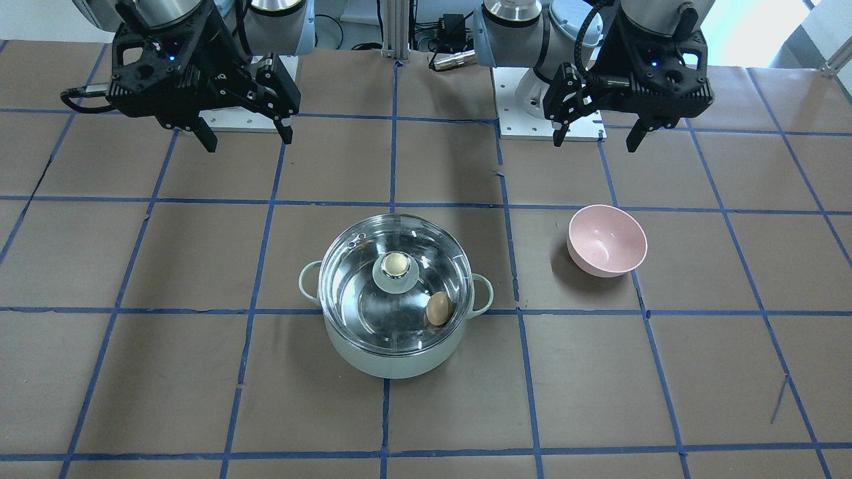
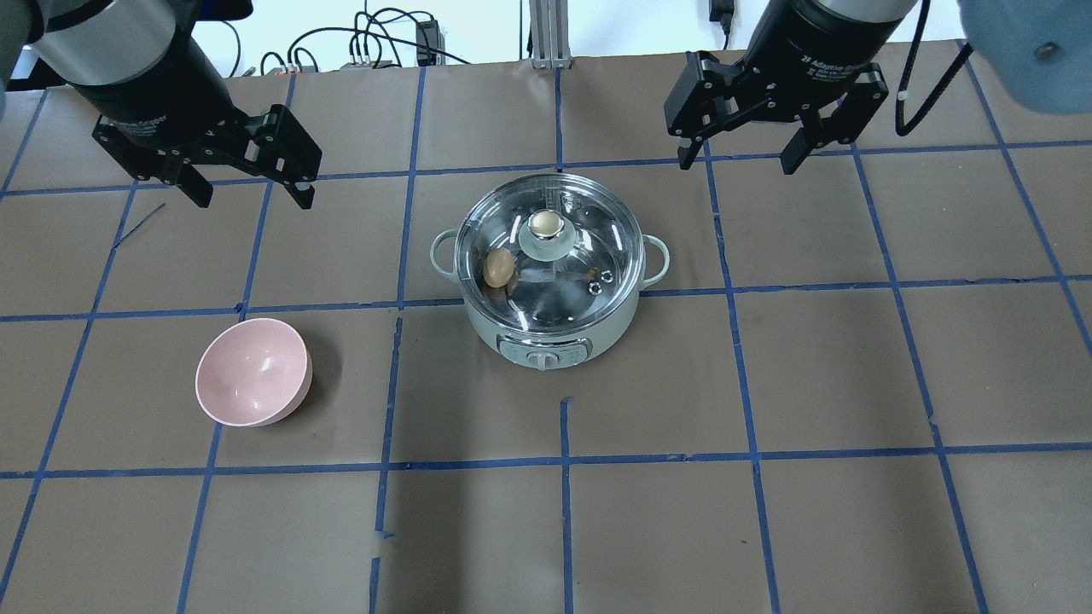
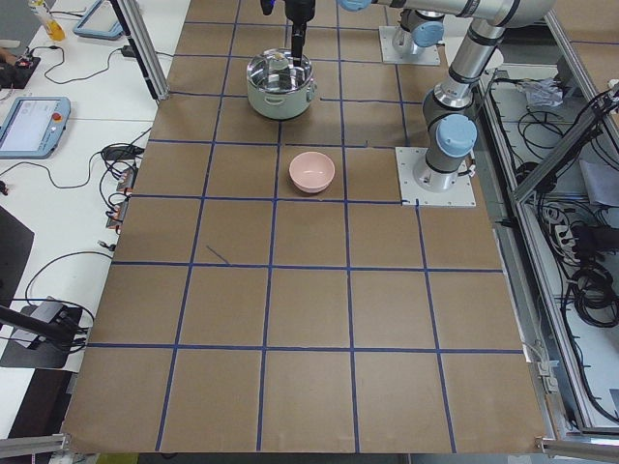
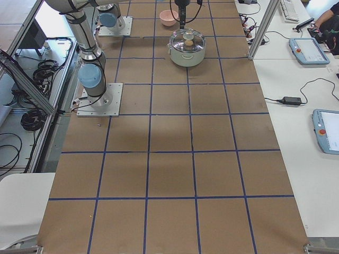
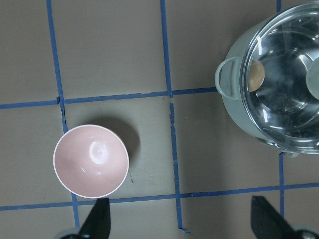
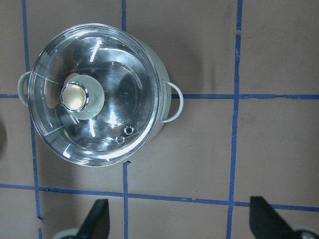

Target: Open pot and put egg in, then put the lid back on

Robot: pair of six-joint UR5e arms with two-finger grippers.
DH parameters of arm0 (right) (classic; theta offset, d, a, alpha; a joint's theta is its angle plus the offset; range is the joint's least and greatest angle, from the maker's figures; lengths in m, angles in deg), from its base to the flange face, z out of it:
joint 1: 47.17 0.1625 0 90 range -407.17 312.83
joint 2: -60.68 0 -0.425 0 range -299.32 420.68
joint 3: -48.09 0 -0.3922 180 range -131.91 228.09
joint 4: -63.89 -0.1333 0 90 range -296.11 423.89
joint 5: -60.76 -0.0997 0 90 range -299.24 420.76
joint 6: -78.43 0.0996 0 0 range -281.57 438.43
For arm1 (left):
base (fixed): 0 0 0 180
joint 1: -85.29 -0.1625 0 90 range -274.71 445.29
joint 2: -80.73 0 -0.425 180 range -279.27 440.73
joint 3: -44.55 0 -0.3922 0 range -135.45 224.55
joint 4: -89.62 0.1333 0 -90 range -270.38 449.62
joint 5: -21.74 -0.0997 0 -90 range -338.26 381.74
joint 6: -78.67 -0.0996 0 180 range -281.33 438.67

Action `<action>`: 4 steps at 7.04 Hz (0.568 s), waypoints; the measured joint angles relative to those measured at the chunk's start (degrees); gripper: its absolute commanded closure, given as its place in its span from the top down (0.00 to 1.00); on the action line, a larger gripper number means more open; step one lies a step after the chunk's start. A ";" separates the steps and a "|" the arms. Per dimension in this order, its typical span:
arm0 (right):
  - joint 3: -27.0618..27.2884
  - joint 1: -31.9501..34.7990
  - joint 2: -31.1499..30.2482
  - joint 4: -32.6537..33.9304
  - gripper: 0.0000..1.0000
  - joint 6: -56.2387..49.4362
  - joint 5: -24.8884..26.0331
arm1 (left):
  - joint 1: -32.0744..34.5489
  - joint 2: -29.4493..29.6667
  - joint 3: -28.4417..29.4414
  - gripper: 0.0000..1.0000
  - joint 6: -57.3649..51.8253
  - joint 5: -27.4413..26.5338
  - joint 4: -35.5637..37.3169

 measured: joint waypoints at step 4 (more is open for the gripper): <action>-0.31 0.02 -0.06 2.03 0.99 0.08 4.95 | -0.08 0.07 -0.01 1.00 -0.15 -0.03 0.35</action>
